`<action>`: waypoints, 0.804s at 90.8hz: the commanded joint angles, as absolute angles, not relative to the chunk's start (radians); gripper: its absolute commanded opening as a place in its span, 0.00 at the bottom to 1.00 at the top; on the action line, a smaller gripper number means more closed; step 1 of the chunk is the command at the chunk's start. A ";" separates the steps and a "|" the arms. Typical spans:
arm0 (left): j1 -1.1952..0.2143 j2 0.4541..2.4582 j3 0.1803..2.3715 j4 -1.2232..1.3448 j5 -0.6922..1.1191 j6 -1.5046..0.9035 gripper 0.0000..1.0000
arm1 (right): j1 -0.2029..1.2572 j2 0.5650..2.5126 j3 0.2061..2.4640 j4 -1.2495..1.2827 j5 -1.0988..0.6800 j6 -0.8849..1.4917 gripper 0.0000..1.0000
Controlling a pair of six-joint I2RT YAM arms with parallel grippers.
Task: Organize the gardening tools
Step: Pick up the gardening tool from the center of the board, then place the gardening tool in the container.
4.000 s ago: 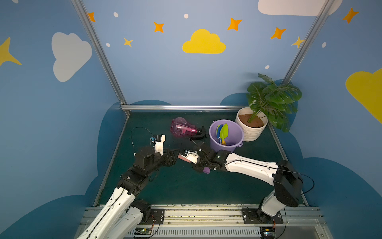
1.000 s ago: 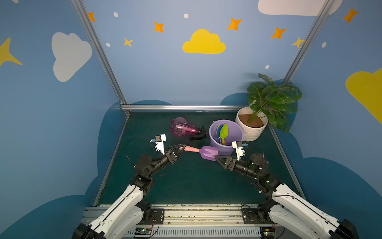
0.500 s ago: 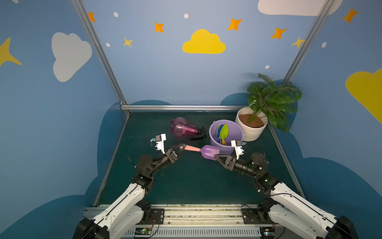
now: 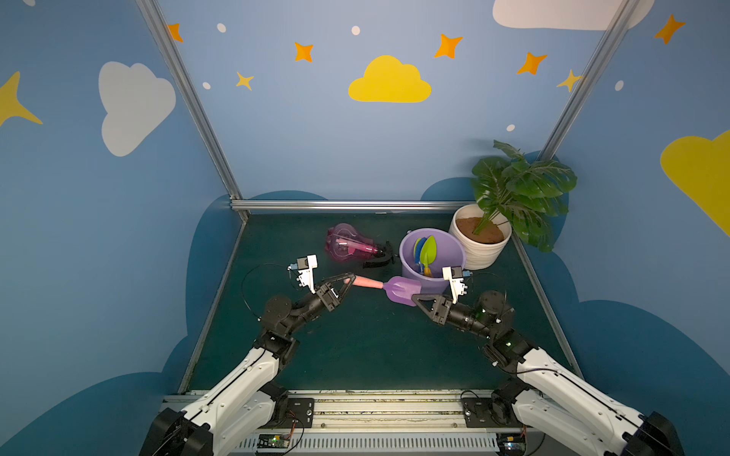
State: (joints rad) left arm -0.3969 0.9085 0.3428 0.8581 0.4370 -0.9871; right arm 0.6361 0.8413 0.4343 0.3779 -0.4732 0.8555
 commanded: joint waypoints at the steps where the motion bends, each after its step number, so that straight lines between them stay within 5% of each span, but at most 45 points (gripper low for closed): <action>1: -0.400 0.895 0.330 0.850 0.442 -0.956 0.55 | 0.637 0.818 0.479 0.348 -0.489 0.805 0.00; 11: -0.399 0.867 0.323 0.801 0.420 -0.911 0.81 | 0.627 0.801 0.525 0.232 -0.474 0.745 0.00; 24: -0.399 0.812 0.324 0.704 0.383 -0.829 0.93 | 0.591 0.782 0.638 -0.021 -0.466 0.568 0.00; 56: -0.399 0.701 0.332 0.492 0.307 -0.696 0.96 | 0.400 0.866 0.992 -0.453 -0.500 0.181 0.00; 73: -0.399 0.708 0.339 0.469 0.310 -0.665 0.96 | 0.358 1.009 1.237 -0.645 -0.365 0.031 0.00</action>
State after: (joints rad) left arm -0.3992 0.7109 0.3260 0.5026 0.3168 -0.7155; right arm 0.3733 0.9470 1.0981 -0.4889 -0.4534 0.1787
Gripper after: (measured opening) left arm 0.961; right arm 0.048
